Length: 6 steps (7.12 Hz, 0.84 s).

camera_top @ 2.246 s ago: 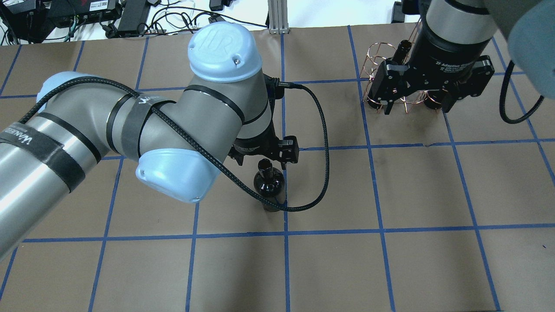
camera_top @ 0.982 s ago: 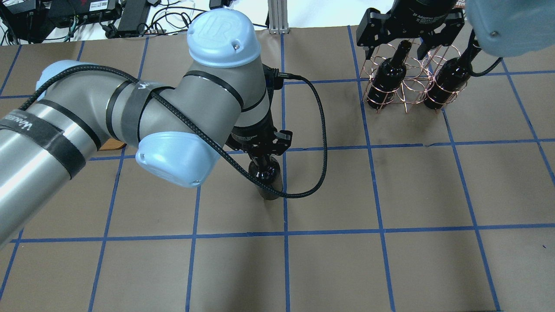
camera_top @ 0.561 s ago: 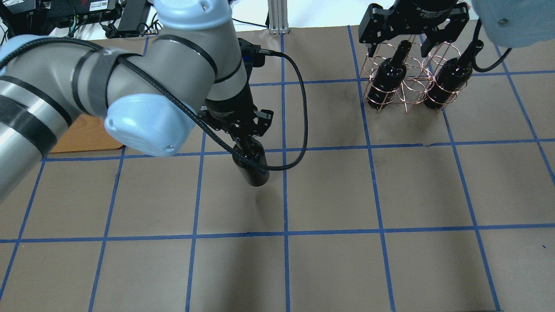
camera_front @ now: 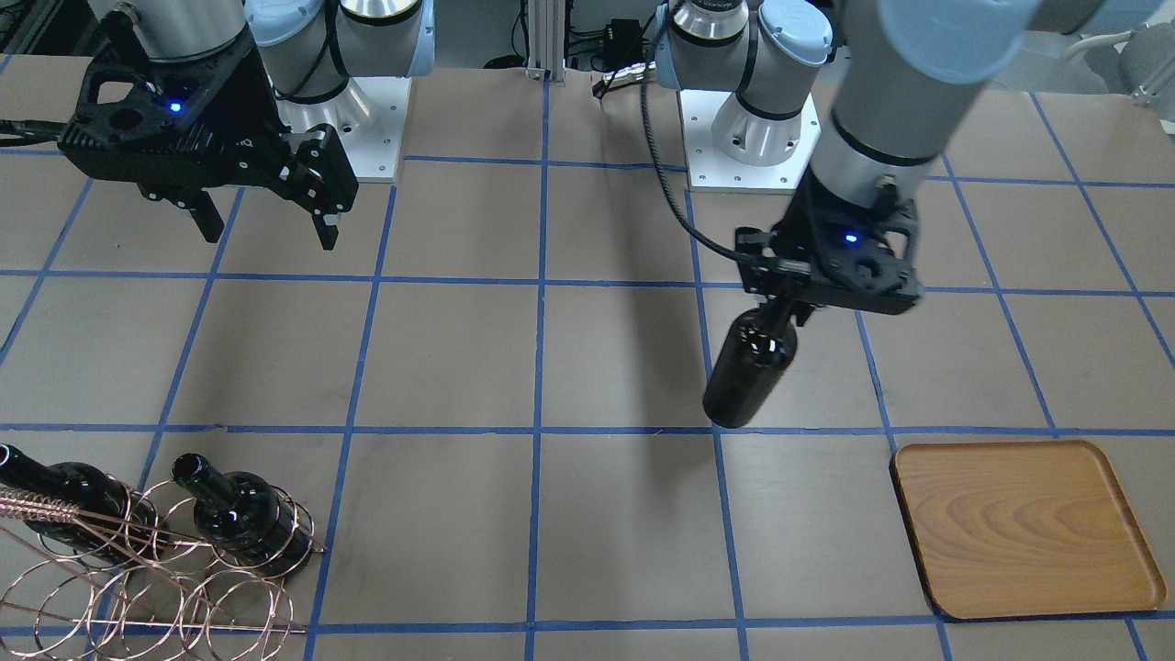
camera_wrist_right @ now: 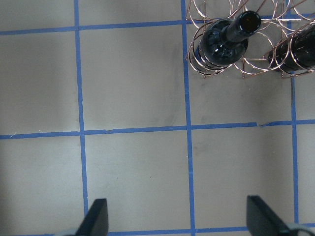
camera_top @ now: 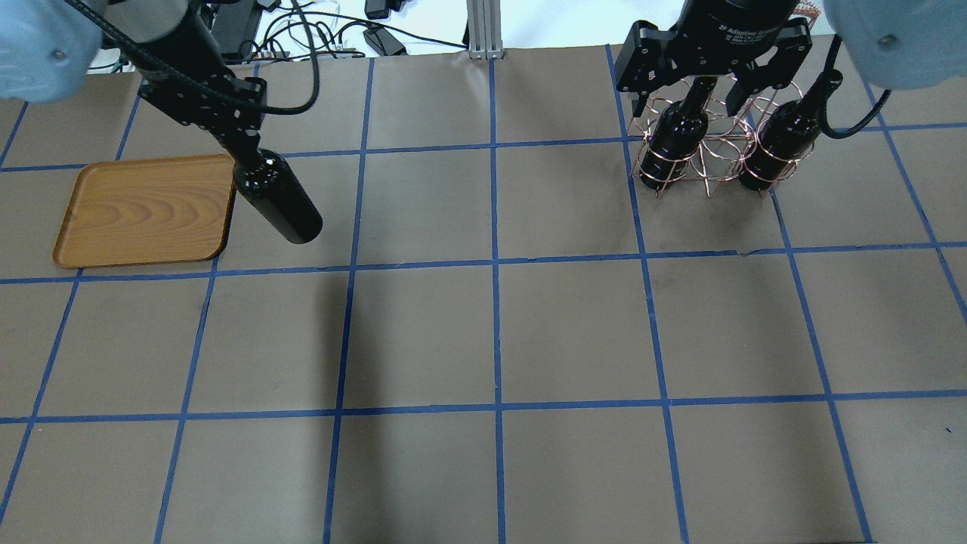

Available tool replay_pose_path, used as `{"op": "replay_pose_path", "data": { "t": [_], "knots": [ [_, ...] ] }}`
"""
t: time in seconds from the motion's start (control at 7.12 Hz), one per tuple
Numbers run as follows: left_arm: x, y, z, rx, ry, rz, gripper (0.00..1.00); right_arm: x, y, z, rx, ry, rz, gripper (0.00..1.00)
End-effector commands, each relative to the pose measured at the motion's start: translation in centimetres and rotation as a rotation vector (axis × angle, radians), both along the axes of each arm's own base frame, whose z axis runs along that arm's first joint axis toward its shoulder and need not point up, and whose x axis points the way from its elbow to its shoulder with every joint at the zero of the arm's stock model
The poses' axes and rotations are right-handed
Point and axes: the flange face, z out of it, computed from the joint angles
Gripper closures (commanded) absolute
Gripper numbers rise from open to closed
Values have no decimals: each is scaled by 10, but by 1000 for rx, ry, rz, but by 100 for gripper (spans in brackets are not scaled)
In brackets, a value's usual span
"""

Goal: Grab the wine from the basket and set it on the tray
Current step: 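Carry the bottle with the left gripper and lower it onto the wooden tray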

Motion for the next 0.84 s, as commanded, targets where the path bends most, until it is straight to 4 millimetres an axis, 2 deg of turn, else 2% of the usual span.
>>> {"op": "replay_pose_path", "data": {
  "t": [0.0,0.14,0.42,0.7],
  "knots": [
    [90,-35,-7,5,-13,12,100,5,20,14,2,-3,11,0],
    [120,-40,-13,13,-13,24,100,4,20,14,1,4,14,0],
    [182,-60,-11,-14,-28,6,100,3,18,14,-6,-2,17,0],
    [245,-63,-34,-6,-22,26,100,1,15,12,-5,1,14,0]
  ]
}}
